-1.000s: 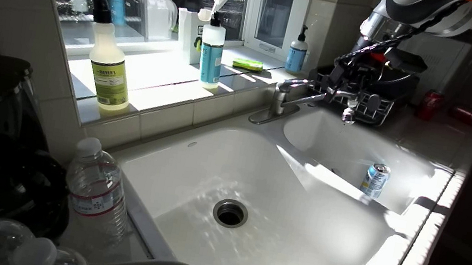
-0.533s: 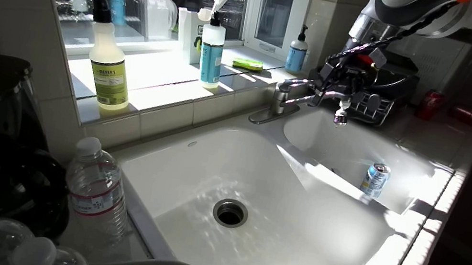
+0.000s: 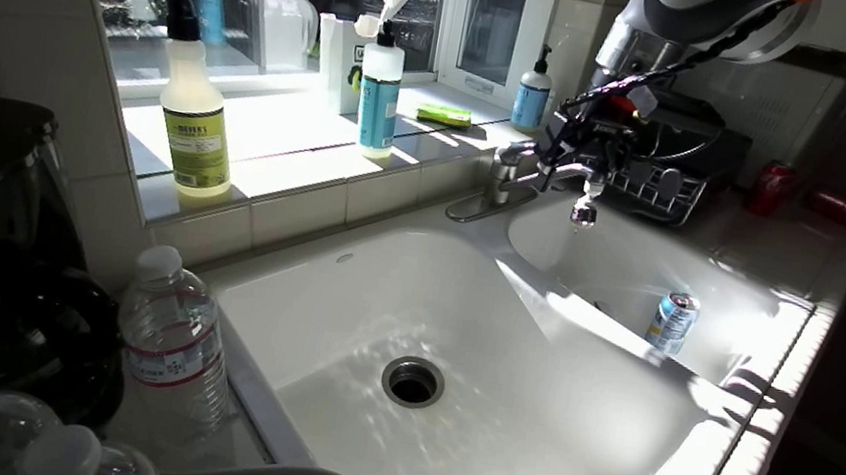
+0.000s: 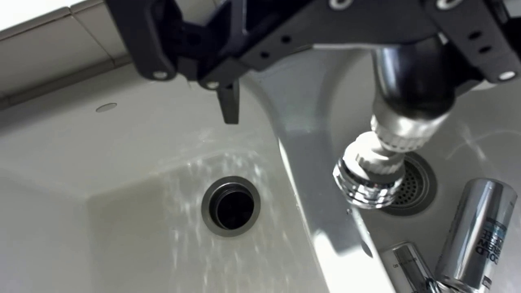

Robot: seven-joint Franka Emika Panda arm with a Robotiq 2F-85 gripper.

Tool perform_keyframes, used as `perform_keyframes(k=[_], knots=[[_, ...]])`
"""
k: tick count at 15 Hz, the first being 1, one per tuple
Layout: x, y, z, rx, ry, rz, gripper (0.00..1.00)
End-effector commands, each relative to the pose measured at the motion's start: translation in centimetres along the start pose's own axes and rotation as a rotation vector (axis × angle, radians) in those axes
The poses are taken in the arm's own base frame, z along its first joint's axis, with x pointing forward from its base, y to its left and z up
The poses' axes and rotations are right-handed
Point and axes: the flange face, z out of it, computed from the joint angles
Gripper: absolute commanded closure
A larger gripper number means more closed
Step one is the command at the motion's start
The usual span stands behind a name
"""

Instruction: Push the faucet to the left.

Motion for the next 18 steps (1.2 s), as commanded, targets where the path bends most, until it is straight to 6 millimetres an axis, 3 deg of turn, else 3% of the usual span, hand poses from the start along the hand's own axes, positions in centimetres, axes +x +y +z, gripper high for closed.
perform_keyframes(k=[1, 10, 13, 18], knots=[[0.8, -4.4, 0.0, 0.009, -0.015, 0.0, 0.0], [1.9, -7.1, 0.3, 0.005, -0.036, 0.018, 0.0], [1.5, -6.9, -0.1, -0.003, -0.054, 0.021, 0.0], [-1.1, -5.1, -1.7, -0.061, -0.082, -0.006, 0.0]])
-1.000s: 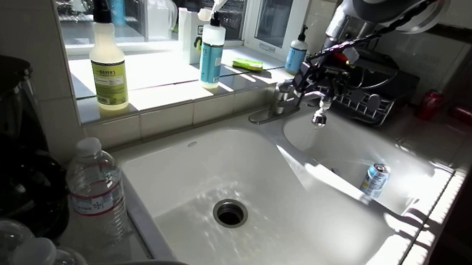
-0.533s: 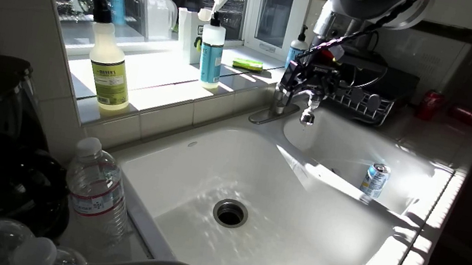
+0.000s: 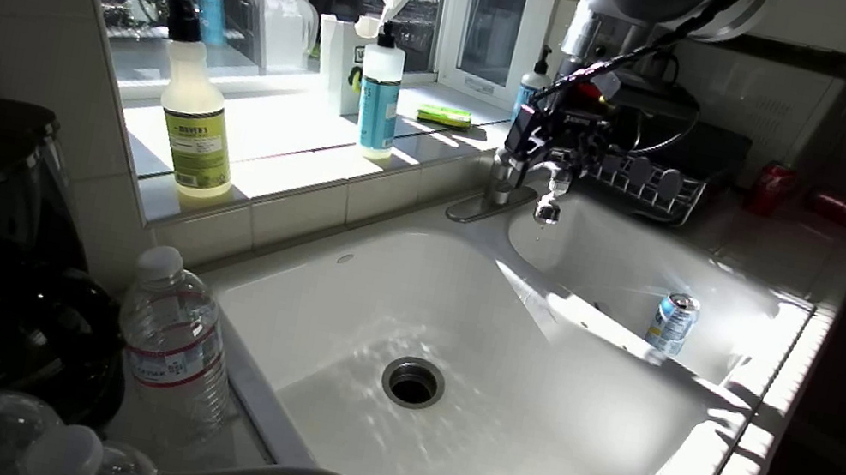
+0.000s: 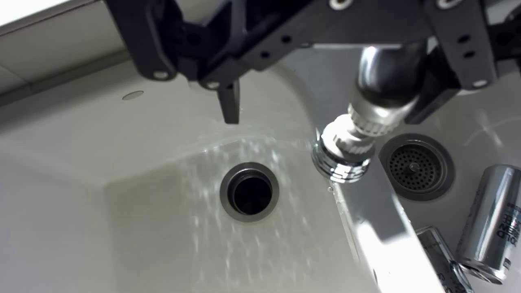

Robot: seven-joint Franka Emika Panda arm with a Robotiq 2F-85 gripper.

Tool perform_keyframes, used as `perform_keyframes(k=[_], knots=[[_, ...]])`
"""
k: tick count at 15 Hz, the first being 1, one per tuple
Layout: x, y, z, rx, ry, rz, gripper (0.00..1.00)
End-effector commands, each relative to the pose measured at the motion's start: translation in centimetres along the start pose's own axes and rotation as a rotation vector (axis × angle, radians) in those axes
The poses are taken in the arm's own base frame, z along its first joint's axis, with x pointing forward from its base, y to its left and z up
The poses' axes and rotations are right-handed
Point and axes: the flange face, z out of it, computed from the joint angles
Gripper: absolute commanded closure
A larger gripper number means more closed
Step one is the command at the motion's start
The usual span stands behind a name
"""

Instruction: Push the faucet to the left.

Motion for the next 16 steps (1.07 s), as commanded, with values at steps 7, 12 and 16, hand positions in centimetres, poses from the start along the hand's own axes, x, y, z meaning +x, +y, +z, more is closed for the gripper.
perform_keyframes(k=[7, 12, 16], knots=[[-6.3, 2.7, -5.2, -0.097, 0.095, -0.109, 0.0], [-9.5, 5.2, -8.1, -0.073, 0.23, -0.131, 0.0], [-12.7, 5.9, -9.8, -0.053, 0.294, -0.16, 0.0]])
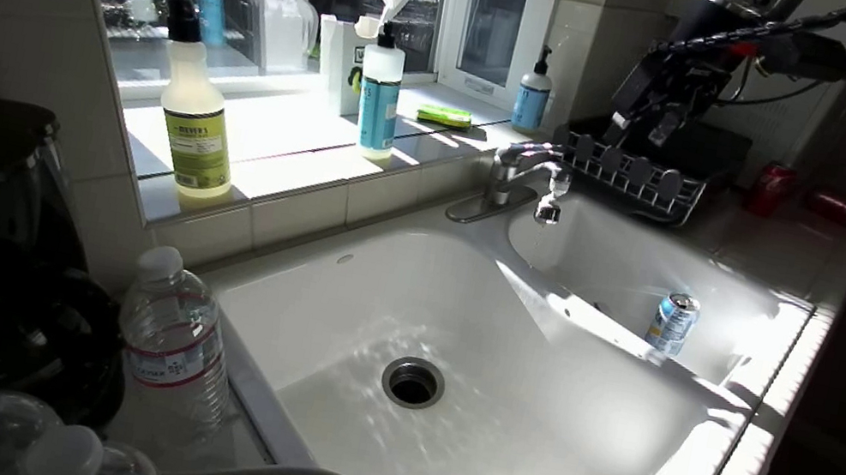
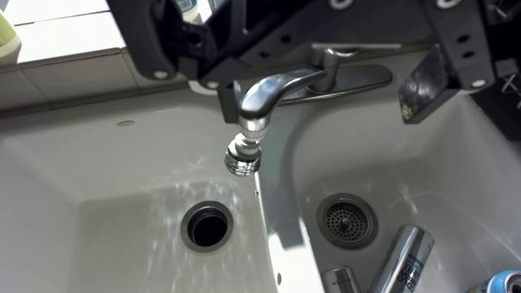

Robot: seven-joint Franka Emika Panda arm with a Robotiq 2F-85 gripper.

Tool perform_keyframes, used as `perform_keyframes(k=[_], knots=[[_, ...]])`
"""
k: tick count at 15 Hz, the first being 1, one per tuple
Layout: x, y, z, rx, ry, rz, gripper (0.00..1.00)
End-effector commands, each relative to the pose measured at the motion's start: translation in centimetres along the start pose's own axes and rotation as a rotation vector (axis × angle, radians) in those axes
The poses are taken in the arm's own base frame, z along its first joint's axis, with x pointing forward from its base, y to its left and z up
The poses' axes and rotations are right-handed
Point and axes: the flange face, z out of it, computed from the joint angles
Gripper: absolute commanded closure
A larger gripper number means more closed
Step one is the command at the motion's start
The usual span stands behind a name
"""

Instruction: Push the faucet to the left.

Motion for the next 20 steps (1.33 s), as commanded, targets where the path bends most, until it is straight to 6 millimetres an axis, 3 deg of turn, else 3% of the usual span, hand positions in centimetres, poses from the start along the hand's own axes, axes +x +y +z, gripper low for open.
perform_keyframes(k=[1, 6, 12, 13, 20], knots=[[-3.8, 0.2, -2.1, 0.022, 0.059, -0.032, 0.0], [-6.6, 0.3, -4.5, 0.024, 0.078, -0.029, 0.0], [-8.4, 0.8, -6.1, 0.003, 0.076, -0.02, 0.0], [-6.9, 0.6, -6.0, 0.02, 0.094, -0.025, 0.0], [-7.4, 0.7, -6.2, 0.019, 0.091, -0.024, 0.0]])
